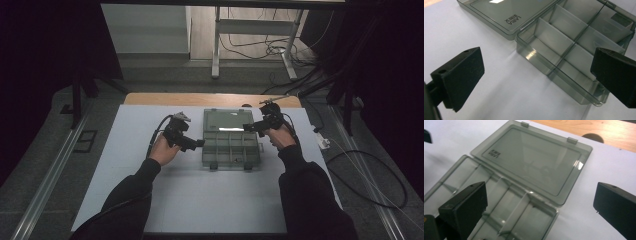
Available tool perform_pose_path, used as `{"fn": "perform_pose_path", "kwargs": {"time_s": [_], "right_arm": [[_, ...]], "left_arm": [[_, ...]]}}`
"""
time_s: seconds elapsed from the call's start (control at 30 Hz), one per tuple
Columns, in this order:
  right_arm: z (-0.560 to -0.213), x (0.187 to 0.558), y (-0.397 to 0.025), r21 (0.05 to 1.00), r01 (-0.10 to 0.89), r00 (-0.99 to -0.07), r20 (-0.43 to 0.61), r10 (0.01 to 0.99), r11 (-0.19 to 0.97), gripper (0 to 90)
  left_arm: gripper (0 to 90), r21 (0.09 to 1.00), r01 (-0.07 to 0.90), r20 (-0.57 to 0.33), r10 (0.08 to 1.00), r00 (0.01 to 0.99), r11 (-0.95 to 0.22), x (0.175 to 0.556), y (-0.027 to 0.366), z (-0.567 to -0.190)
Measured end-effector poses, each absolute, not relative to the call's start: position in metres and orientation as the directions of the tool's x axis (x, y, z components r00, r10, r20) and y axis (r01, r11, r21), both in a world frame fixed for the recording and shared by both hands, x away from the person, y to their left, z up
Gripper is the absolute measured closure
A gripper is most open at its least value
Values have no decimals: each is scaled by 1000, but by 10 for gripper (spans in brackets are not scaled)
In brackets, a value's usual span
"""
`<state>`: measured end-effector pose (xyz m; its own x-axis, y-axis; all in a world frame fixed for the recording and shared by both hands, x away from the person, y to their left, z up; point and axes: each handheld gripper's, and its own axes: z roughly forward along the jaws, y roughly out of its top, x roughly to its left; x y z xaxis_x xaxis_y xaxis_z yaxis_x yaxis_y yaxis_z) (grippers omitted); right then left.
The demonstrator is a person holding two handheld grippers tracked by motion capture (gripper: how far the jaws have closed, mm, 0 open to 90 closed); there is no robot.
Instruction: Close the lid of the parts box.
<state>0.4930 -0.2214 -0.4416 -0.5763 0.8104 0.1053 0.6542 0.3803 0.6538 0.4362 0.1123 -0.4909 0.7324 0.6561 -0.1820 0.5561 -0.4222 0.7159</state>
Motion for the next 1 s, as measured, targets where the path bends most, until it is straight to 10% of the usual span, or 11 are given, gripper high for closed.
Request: {"fn": "perform_pose_path", "kwargs": {"time_s": [1.0], "right_arm": [[-467,540,-215,553,726,-510,35,859,408,0]], "left_arm": [[0,706,568,-199,651,732,-423,449,93,-497]]}}
